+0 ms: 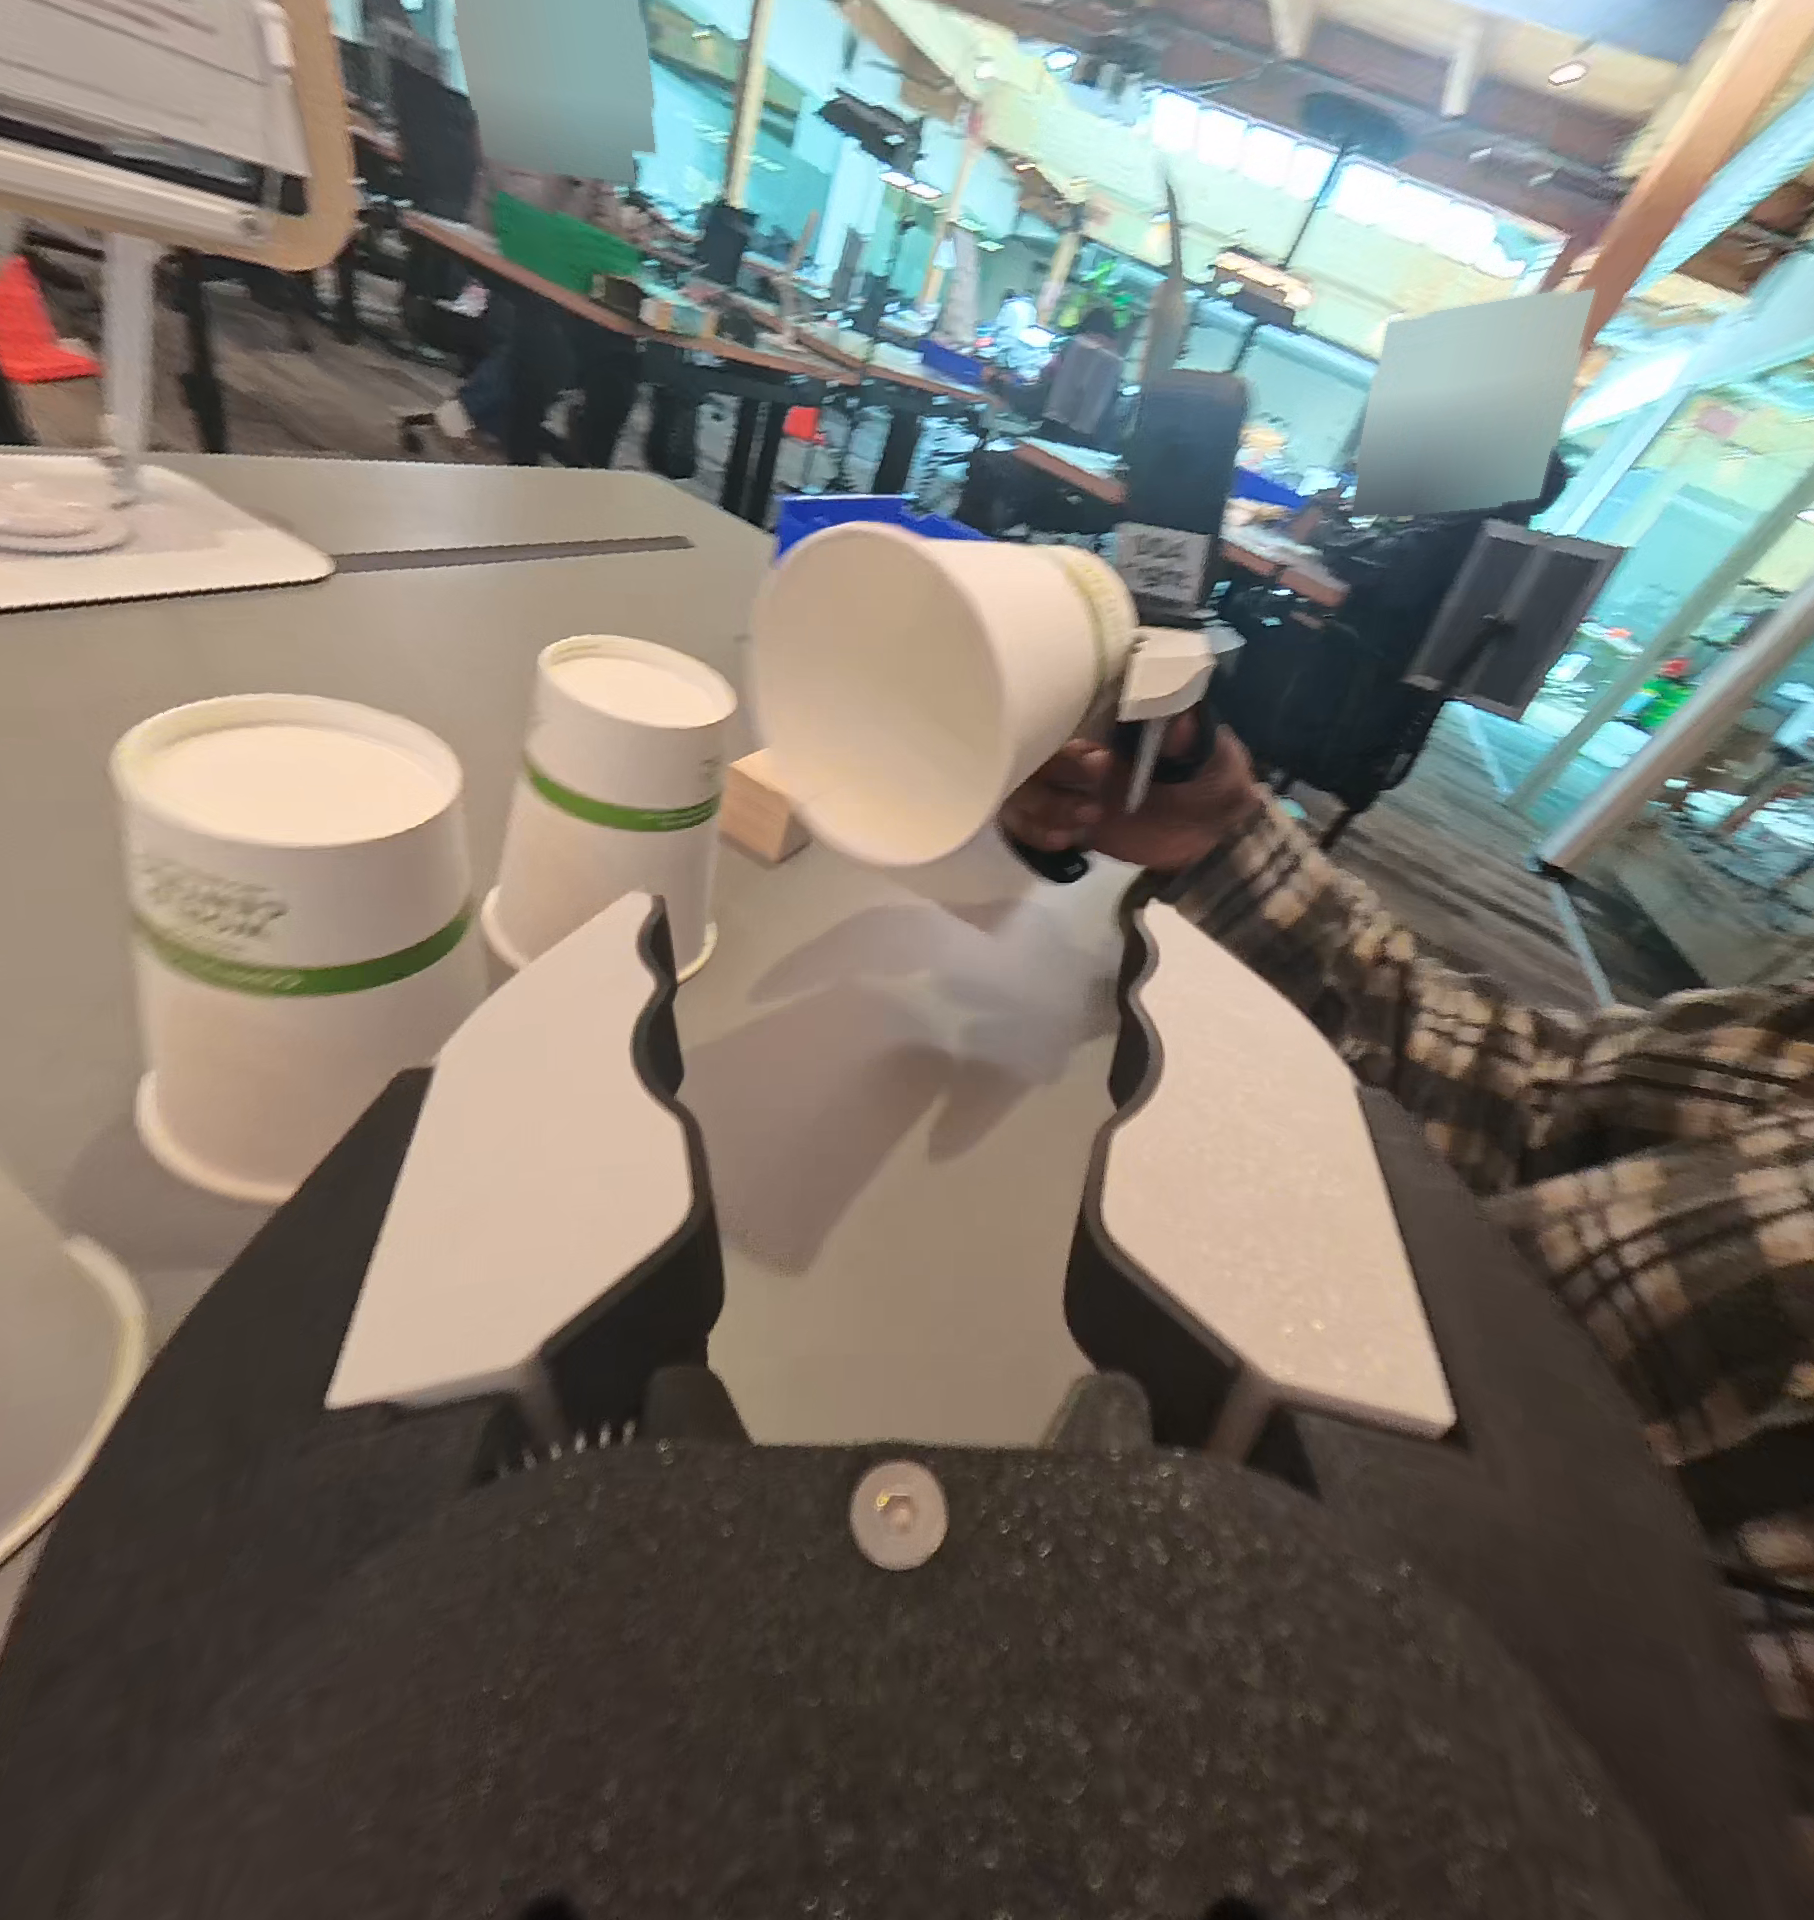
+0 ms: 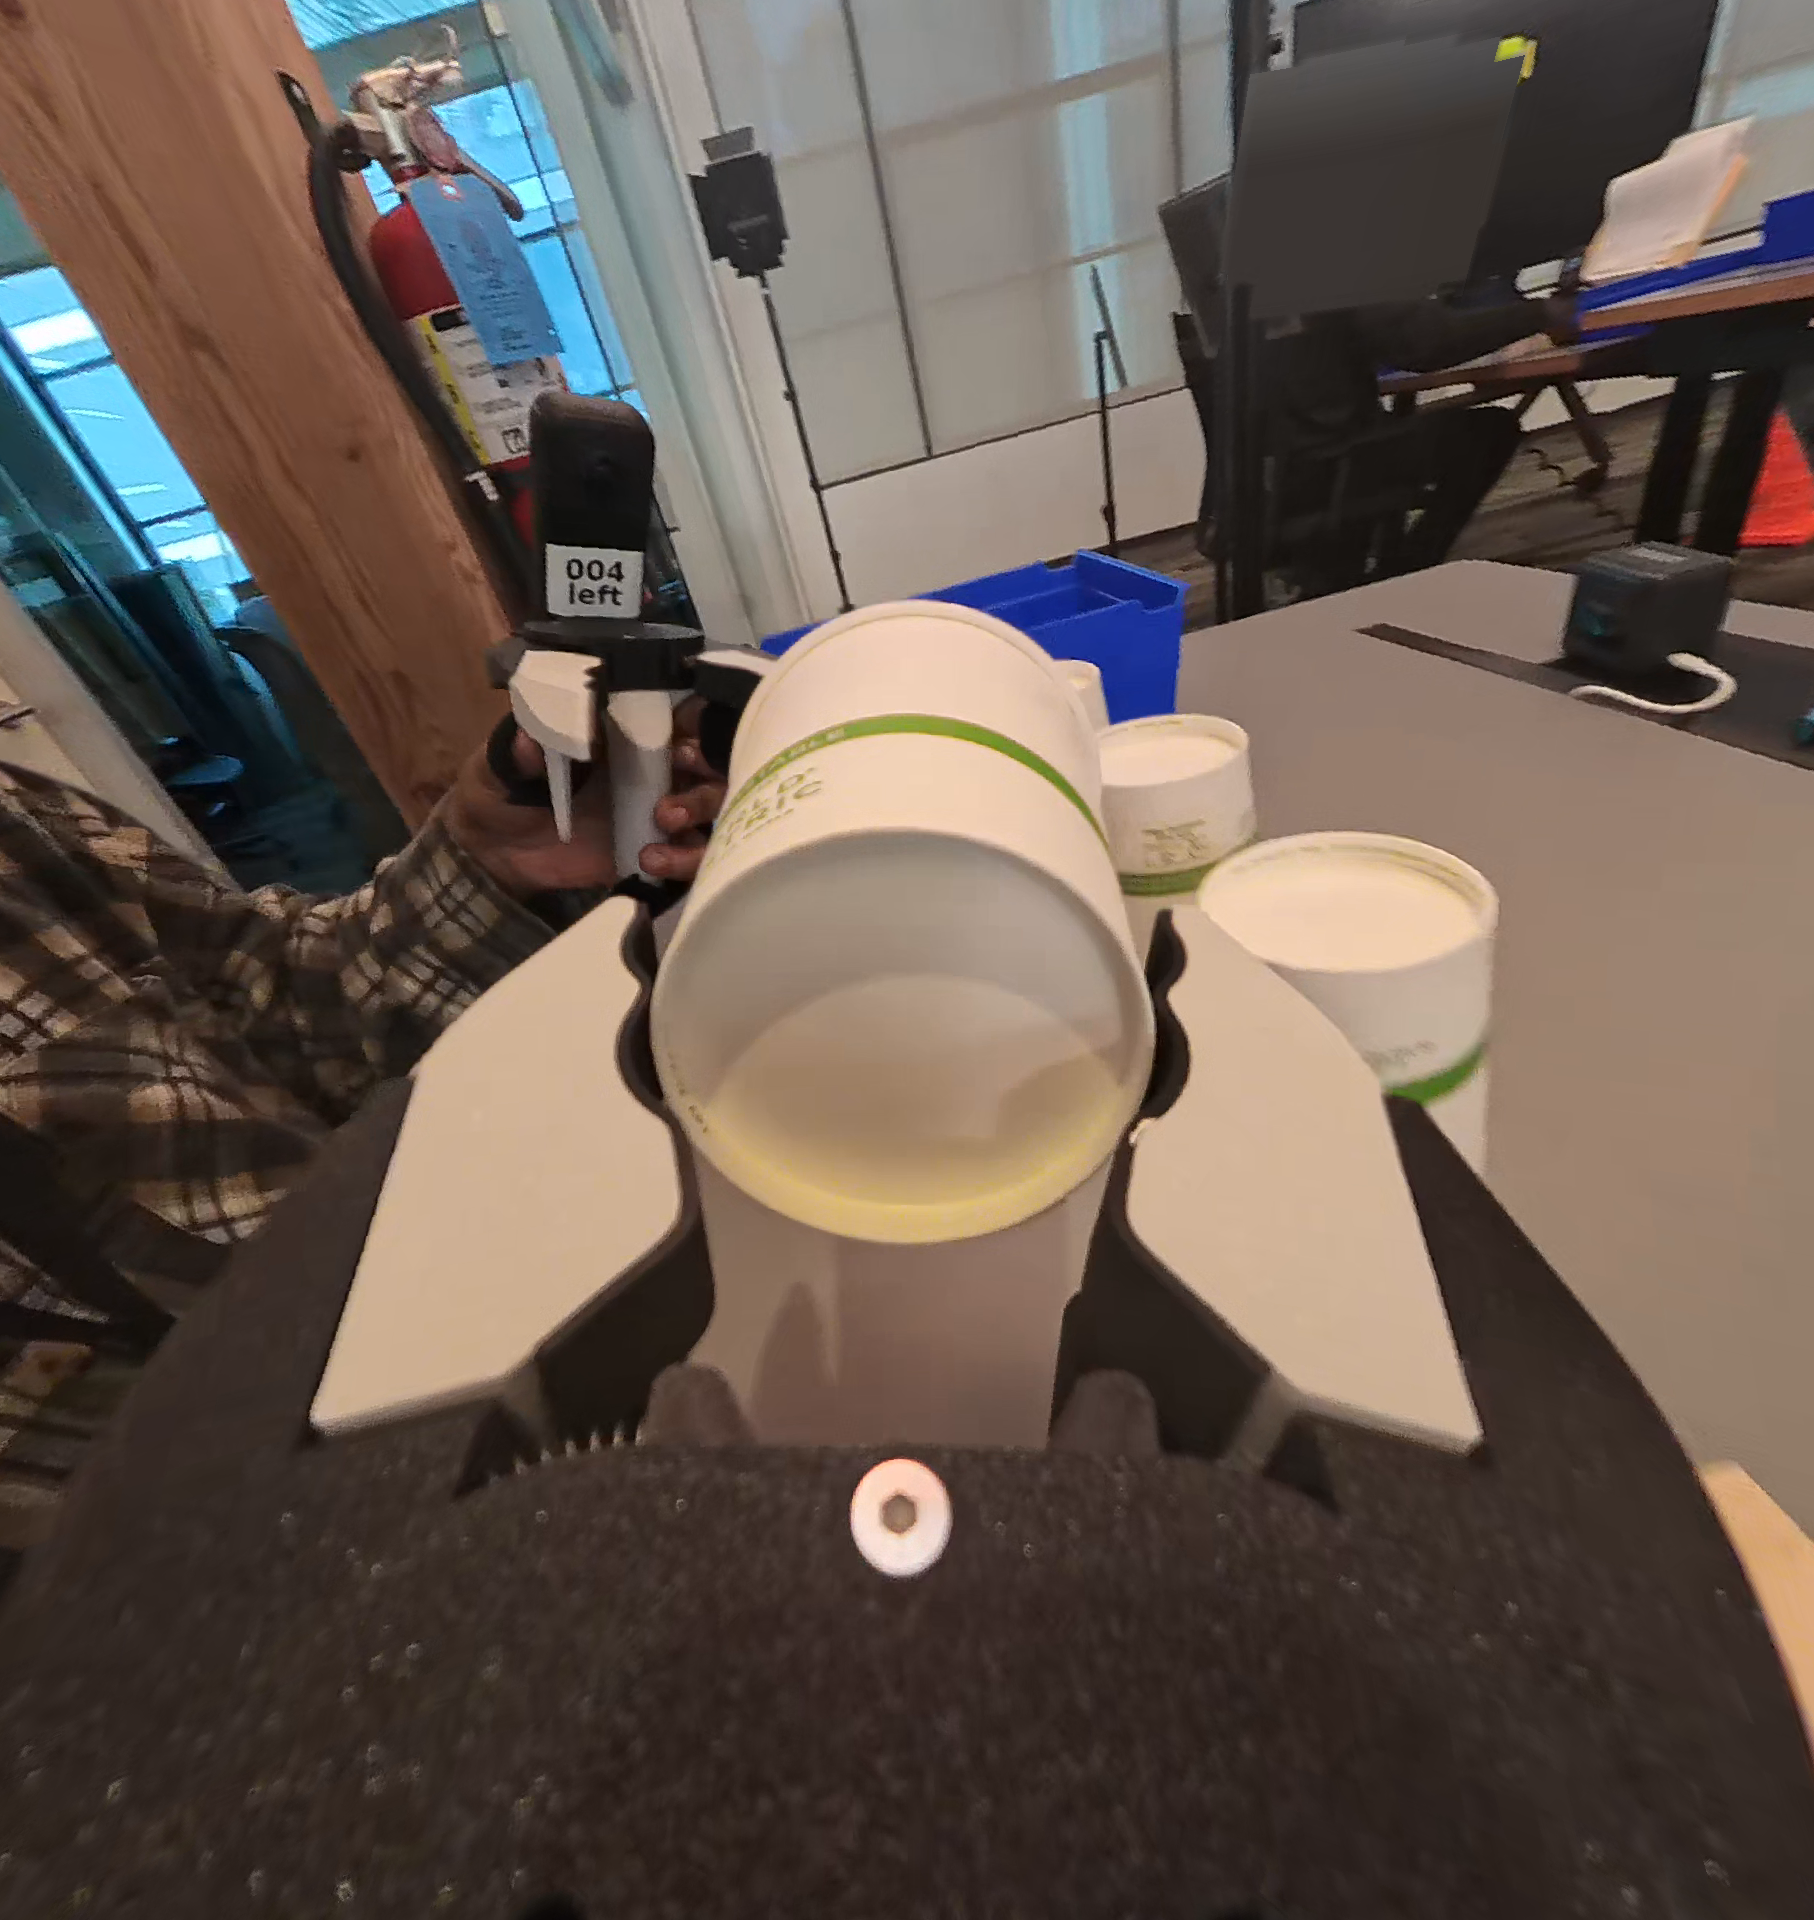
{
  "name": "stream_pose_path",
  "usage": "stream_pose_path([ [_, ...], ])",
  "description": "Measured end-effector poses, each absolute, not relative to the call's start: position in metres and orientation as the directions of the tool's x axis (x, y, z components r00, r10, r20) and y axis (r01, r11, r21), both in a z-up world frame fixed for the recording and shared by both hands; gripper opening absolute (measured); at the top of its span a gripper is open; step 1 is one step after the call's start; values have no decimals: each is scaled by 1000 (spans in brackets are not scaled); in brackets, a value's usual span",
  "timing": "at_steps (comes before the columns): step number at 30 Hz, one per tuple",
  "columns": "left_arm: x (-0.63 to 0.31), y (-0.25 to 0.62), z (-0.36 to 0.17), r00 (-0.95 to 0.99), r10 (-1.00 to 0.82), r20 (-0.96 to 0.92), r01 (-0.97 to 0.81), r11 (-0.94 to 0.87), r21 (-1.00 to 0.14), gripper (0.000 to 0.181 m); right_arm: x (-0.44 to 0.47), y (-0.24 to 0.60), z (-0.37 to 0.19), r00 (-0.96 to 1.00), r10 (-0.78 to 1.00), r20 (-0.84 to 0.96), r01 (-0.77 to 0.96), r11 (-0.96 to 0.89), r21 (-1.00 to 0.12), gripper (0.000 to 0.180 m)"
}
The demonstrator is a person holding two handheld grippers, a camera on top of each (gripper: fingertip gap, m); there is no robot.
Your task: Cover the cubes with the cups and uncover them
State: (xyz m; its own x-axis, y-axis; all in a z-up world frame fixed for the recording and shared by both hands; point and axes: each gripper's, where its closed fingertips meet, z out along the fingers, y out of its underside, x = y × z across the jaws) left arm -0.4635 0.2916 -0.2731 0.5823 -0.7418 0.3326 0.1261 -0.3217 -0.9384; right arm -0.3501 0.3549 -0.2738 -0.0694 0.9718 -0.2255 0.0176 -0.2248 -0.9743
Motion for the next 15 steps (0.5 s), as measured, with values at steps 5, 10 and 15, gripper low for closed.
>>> stream_pose_path([
  [5, -447, 289, -258, 490, -794, 360, 153, -328, -932, 77, -387, 340, -272, -142, 965, -221, 31, -218, -975, 88],
  [10, -432, 287, -253, 433, -825, 364, 127, -344, -930, 69, -410, 327, -273, -180, 964, -197, 50, -191, -980, 89],
  [15, -429, 289, -251, 414, -834, 365, 96, -359, -929, 34, -423, 315, -278, -207, 963, -174, 74, -162, -984, 89],
])
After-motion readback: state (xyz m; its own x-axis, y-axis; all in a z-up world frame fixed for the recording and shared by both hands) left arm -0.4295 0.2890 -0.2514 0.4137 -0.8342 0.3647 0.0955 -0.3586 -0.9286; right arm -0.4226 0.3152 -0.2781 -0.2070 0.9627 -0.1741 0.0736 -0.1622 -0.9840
